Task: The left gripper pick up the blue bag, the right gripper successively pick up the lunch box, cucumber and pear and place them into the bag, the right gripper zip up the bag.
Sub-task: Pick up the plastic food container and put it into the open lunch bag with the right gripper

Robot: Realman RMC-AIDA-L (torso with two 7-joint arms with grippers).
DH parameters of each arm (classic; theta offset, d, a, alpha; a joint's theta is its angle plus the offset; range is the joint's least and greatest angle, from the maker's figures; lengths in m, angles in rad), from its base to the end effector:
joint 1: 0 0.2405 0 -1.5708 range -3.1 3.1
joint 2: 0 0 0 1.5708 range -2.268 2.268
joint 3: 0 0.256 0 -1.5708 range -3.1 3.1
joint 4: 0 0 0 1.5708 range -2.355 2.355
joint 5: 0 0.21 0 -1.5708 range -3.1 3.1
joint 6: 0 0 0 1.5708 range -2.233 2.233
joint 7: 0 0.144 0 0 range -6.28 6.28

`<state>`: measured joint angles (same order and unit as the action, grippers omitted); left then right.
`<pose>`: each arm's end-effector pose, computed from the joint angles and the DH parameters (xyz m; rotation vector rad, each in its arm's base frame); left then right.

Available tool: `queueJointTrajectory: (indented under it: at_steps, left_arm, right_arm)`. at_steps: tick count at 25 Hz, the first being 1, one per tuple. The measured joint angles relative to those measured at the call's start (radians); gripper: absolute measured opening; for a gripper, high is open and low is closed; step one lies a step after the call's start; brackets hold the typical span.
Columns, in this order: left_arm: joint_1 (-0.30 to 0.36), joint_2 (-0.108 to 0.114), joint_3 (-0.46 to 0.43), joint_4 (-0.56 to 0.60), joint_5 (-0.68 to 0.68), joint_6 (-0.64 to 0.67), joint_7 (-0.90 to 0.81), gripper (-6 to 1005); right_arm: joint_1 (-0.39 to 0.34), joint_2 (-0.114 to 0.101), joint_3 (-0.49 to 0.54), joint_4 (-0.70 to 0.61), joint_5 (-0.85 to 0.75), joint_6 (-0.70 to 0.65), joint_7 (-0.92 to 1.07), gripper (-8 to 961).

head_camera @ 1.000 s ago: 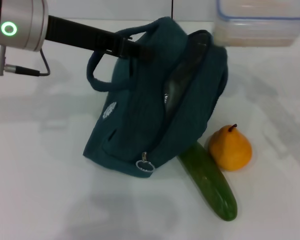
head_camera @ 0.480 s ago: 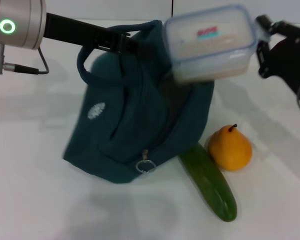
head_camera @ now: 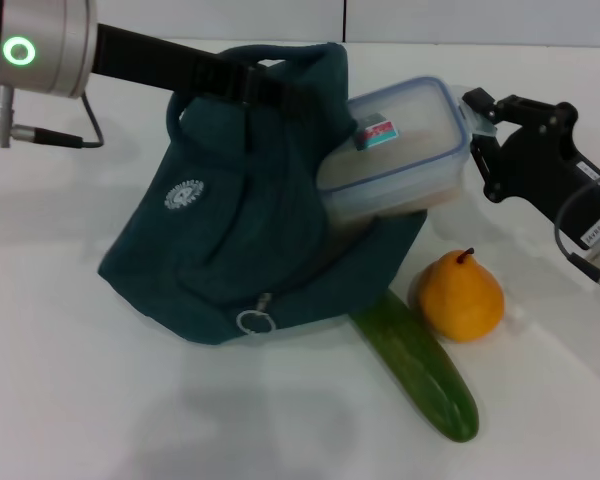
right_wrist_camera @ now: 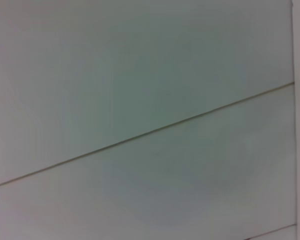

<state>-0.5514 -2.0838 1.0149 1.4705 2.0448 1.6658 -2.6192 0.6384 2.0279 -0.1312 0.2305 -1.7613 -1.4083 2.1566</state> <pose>-0.1300 0.3472 0.0657 -2.6669 -1.1995 -0.4521 0.2331 0.3323 -0.0571 1.1654 -2.1292 -1.6368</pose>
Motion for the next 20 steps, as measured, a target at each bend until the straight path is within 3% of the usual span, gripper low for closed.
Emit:
queueJointTrajectory:
  at_steps: [7, 11, 20]
  left_arm:
    - [-0.022, 0.000, 0.022, -0.048, -0.053, 0.000, -0.002, 56]
    - [-0.027, -0.001, 0.022, -0.059, -0.054, 0.000, 0.001, 56]
    - [-0.044, -0.001, 0.028, -0.066, -0.093, -0.022, 0.009, 57]
  right_arm:
    - [0.037, 0.000, 0.002, 0.029, -0.001, 0.037, -0.044, 92]
    - [0.055, 0.000, 0.000, 0.038, -0.001, -0.024, -0.052, 92]
    - [0.037, 0.000, -0.007, 0.024, -0.004, -0.077, -0.065, 92]
